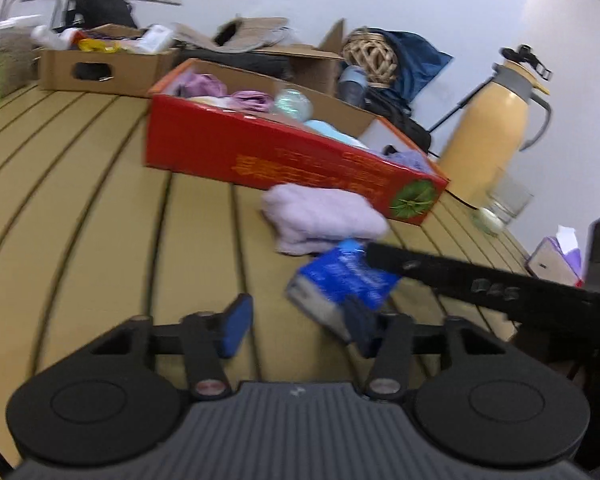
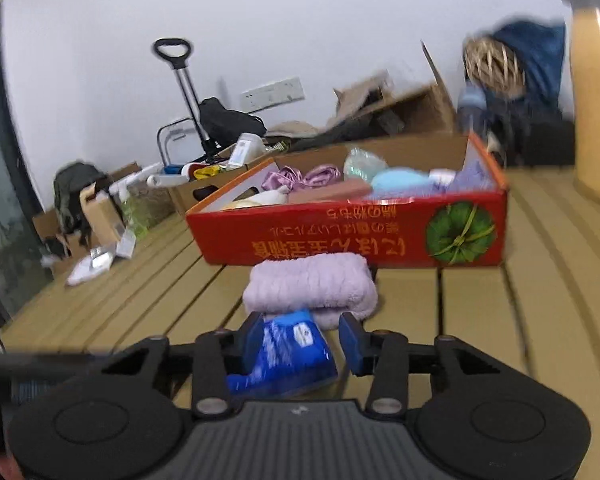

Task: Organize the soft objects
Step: 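Move both grippers down onto the blue tissue packet, then close both grippers on the blue tissue packet and lift it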

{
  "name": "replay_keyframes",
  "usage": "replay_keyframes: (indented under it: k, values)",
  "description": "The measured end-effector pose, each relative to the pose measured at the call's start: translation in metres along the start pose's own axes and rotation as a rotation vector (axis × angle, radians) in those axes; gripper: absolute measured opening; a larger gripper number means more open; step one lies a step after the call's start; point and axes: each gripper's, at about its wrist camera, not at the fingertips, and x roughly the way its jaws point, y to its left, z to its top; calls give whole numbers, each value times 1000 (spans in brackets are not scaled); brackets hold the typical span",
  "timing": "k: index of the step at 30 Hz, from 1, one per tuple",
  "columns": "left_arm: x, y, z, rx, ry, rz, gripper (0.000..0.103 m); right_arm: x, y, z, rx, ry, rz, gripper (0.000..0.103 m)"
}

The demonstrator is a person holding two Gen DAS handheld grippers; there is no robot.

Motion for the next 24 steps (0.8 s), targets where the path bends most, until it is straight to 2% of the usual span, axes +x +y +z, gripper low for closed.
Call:
replay_keyframes:
  k: [1,2,4,6,10,14,19,24]
  values:
    - [2,0,-1,-7,-11,-4,42,8,-3,-1,25,21,21,32]
    - [2,2,-3,-21,-26,-10,39,9,-3,-3,48,38,30,29]
    - [3,8,-4,-53,-37,-29,39,-3,2,-12,69,51,53,28]
    - [6,15,-6,-96,-36,-60,39,-18,4,-22,119,42,130,27]
    - [7,17,-5,-106,-43,-79,40,-21,2,-32,155,8,76,28]
    - [10,18,-5,-116,-58,-81,39,-10,-3,-31,202,7,103,28]
    - [11,15,-6,-97,-60,-82,35,-5,-7,-36,233,-17,69,28]
    - [10,14,-8,-86,-65,-82,33,-3,-9,-40,243,-13,78,26]
